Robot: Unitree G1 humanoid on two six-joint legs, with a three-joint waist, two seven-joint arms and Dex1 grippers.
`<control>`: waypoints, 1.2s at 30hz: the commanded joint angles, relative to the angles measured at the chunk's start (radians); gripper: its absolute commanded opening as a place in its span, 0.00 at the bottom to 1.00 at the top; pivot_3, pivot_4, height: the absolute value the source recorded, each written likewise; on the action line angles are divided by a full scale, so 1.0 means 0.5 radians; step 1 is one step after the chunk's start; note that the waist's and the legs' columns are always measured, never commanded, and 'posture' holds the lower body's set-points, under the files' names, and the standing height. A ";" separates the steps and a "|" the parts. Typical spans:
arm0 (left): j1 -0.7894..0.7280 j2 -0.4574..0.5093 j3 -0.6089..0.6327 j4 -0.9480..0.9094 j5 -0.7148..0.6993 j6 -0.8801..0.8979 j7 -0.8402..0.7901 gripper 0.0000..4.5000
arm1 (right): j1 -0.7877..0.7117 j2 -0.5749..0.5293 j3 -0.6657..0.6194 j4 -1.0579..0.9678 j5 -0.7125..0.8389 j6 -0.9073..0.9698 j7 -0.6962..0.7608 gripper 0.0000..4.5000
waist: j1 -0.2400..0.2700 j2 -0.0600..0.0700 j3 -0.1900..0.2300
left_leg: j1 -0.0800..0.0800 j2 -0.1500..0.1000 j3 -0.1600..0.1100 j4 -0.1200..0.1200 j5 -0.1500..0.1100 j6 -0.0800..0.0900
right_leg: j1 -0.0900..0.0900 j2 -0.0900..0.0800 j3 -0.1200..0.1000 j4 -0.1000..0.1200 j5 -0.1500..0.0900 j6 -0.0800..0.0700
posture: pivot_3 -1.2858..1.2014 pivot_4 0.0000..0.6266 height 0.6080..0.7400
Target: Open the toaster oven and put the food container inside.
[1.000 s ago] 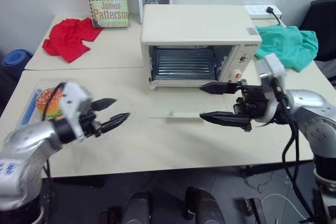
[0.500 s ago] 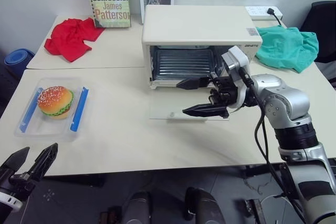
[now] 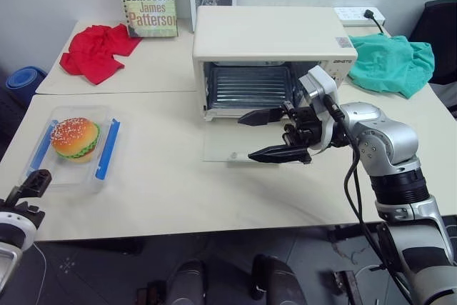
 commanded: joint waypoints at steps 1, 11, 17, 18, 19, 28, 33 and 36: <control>-0.020 0.031 -0.079 0.109 -0.094 -0.183 0.312 0.99 | 0.049 -0.032 -0.110 -0.140 0.065 0.028 -0.060 1.00 | -0.002 0.000 0.000 | 0.000 0.000 0.001 0.000 -0.001 0.000 | 0.000 0.000 0.001 0.000 0.000 0.000 | 0.52 0.24 1.00; -0.458 0.221 -0.488 0.433 -0.092 -0.208 0.480 0.99 | 0.239 -0.059 -0.234 -0.437 0.194 0.169 -0.290 1.00 | -0.002 -0.003 -0.002 | 0.005 0.002 0.025 -0.001 -0.004 -0.001 | -0.001 0.004 0.009 -0.002 0.000 0.000 | 0.52 0.24 1.00; -0.533 0.169 -0.582 0.510 -0.104 -0.258 0.630 0.79 | 0.374 -0.100 -0.301 -0.586 0.267 0.227 -0.397 1.00 | -0.002 -0.004 -0.002 | 0.007 0.008 0.031 -0.002 -0.007 -0.008 | -0.002 0.011 0.015 -0.004 0.000 0.000 | 0.52 0.24 1.00; -0.554 0.169 -0.596 0.514 -0.091 -0.258 0.636 0.73 | 0.381 -0.105 -0.302 -0.597 0.268 0.224 -0.408 1.00 | 0.001 -0.004 -0.002 | 0.007 0.008 0.032 -0.002 -0.007 -0.008 | -0.001 0.011 0.016 -0.006 0.000 0.000 | 0.52 0.24 1.00; -0.581 0.168 -0.611 0.522 -0.079 -0.258 0.647 0.66 | 0.385 -0.107 -0.308 -0.609 0.275 0.225 -0.421 1.00 | 0.002 -0.004 -0.002 | 0.008 0.008 0.033 -0.002 -0.007 -0.008 | -0.001 0.011 0.016 -0.006 0.000 0.000 | 0.52 0.24 1.00; -0.727 0.178 -0.659 0.629 -0.003 -0.238 0.705 0.06 | 0.435 -0.173 -0.365 -0.656 0.328 0.232 -0.465 1.00 | 0.004 -0.005 -0.003 | 0.013 0.008 0.034 -0.004 -0.010 -0.004 | 0.000 0.012 0.020 -0.004 0.000 0.000 | 0.52 0.24 1.00; -0.841 0.307 -0.694 0.677 0.059 -0.103 0.557 0.04 | 0.462 -0.260 -0.389 -0.624 0.362 0.308 -0.489 1.00 | 0.008 -0.006 -0.002 | 0.015 0.009 0.036 -0.004 -0.010 -0.003 | 0.001 0.013 0.021 -0.003 0.000 0.000 | 0.52 0.24 1.00; -0.812 0.354 -0.694 0.774 0.113 -0.006 0.414 0.04 | 0.519 -0.336 -0.461 -0.650 0.482 0.400 -0.466 1.00 | 0.007 -0.006 -0.002 | 0.014 0.009 0.036 -0.004 -0.010 -0.004 | 0.000 0.014 0.020 -0.005 0.000 -0.001 | 0.52 0.24 1.00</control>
